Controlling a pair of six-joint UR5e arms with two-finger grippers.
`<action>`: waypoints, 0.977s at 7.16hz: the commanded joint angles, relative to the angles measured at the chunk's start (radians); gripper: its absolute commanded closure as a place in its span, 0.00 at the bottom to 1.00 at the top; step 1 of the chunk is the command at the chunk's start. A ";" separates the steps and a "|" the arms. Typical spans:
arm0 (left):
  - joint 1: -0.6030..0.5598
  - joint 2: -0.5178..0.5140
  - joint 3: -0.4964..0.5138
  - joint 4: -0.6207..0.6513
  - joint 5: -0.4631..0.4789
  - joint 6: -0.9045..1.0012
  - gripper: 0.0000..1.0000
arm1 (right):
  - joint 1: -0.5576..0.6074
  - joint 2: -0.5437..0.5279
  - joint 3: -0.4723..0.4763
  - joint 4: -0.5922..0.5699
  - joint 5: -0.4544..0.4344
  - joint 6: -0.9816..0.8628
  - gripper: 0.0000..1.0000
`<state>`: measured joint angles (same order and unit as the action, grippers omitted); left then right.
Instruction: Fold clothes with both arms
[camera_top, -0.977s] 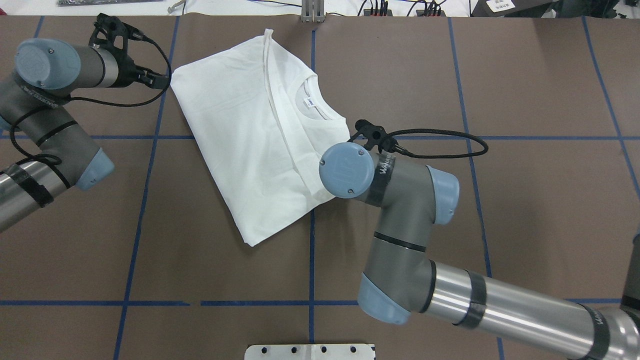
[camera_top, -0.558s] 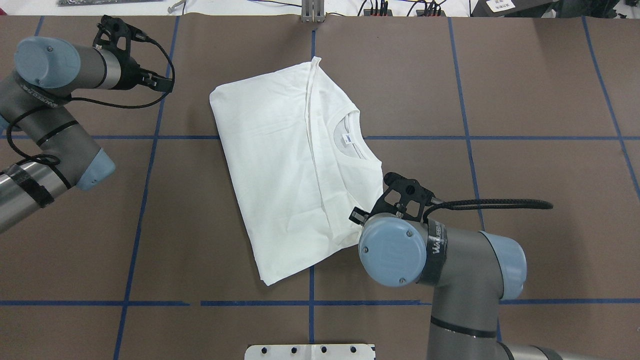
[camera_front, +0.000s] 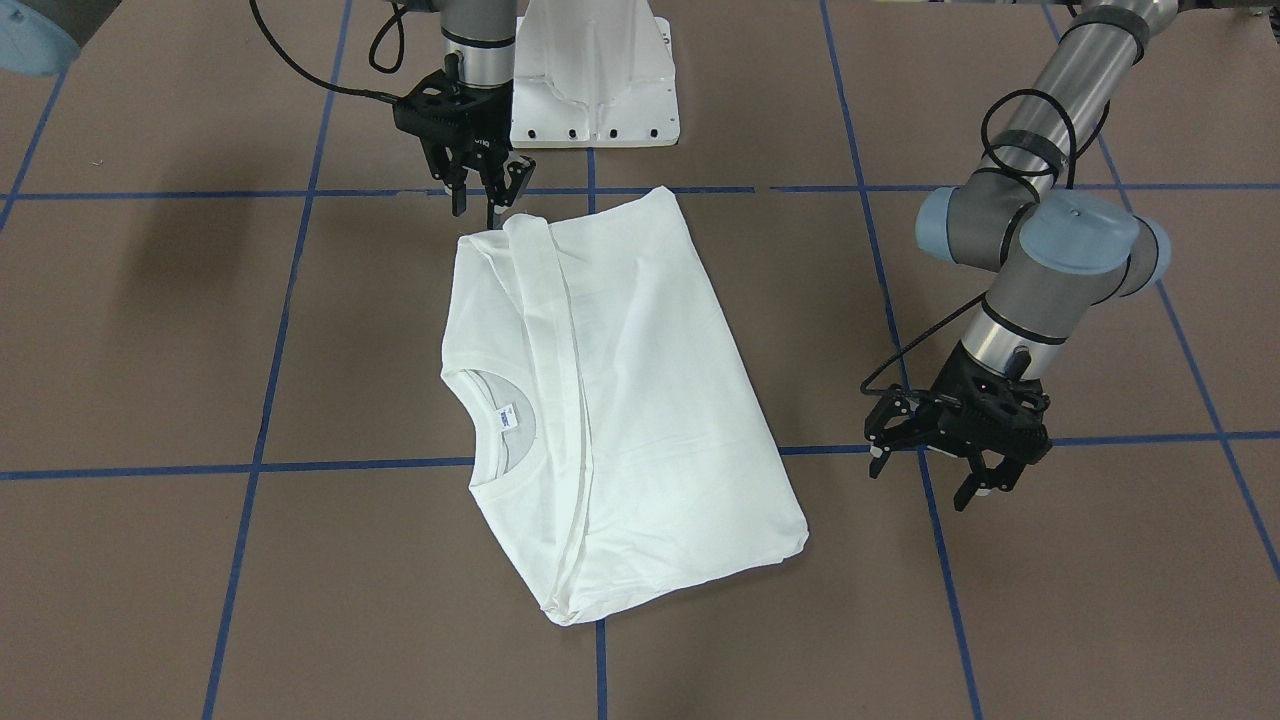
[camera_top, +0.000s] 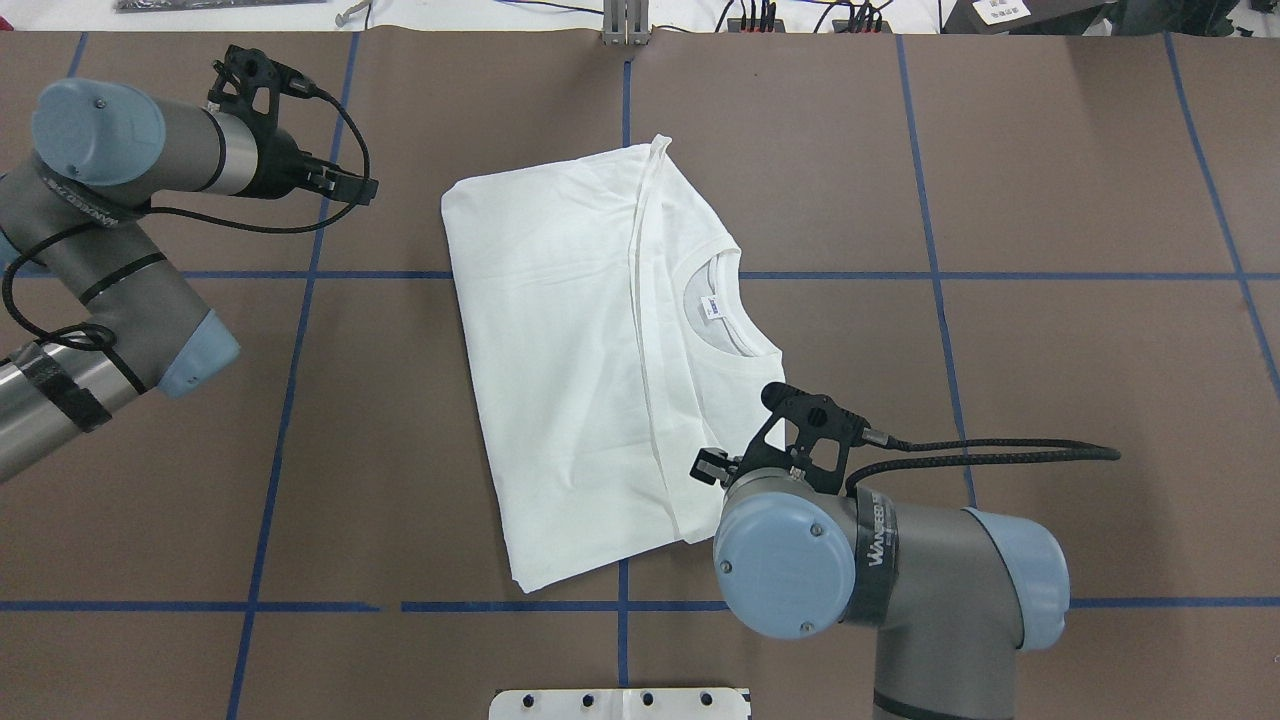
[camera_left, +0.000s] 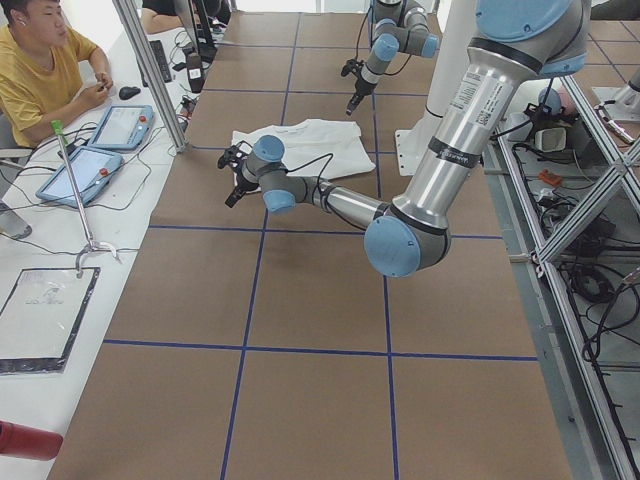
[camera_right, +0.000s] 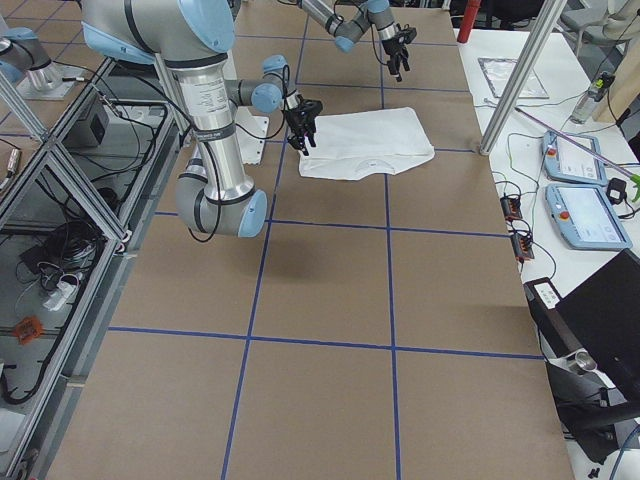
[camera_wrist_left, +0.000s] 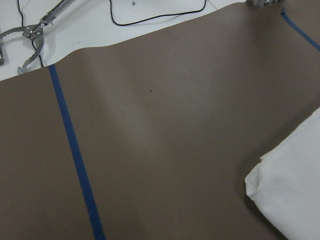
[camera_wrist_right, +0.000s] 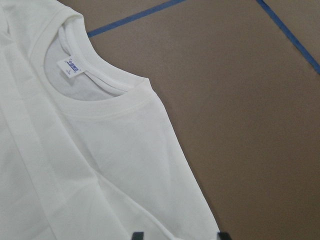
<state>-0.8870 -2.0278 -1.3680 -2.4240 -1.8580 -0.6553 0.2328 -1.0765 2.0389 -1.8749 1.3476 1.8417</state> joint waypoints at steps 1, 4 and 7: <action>0.005 0.003 -0.008 0.000 -0.017 -0.012 0.00 | 0.150 0.055 -0.050 0.008 0.079 -0.200 0.00; 0.005 0.006 -0.009 -0.001 -0.027 -0.012 0.00 | 0.232 0.338 -0.422 0.008 0.126 -0.231 0.00; 0.005 0.069 -0.080 -0.001 -0.029 -0.012 0.00 | 0.253 0.562 -0.852 0.128 0.142 -0.225 0.00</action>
<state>-0.8820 -1.9783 -1.4229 -2.4266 -1.8866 -0.6673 0.4797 -0.5841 1.3527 -1.8281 1.4864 1.6137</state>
